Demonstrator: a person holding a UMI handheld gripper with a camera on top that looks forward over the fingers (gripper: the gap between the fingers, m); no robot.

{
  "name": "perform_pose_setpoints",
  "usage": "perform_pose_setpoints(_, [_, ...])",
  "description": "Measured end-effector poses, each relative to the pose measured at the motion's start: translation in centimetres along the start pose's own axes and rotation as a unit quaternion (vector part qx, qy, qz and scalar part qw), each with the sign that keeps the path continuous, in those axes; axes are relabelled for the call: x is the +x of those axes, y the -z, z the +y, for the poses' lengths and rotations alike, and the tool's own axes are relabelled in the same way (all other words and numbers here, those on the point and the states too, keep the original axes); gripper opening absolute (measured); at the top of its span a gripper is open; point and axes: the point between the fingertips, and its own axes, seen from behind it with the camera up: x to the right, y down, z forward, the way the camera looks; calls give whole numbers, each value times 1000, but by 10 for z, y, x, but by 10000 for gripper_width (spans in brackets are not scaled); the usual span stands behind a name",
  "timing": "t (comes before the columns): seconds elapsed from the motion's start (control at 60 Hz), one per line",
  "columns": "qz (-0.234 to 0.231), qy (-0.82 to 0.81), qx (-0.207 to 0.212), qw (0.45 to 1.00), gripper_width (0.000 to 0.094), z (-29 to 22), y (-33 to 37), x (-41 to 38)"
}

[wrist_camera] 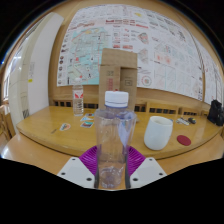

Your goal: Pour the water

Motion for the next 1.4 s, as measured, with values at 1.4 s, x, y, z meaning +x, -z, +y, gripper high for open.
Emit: perform_pose_setpoints(1.4, [-349, -824, 38, 444, 307, -225, -21, 65])
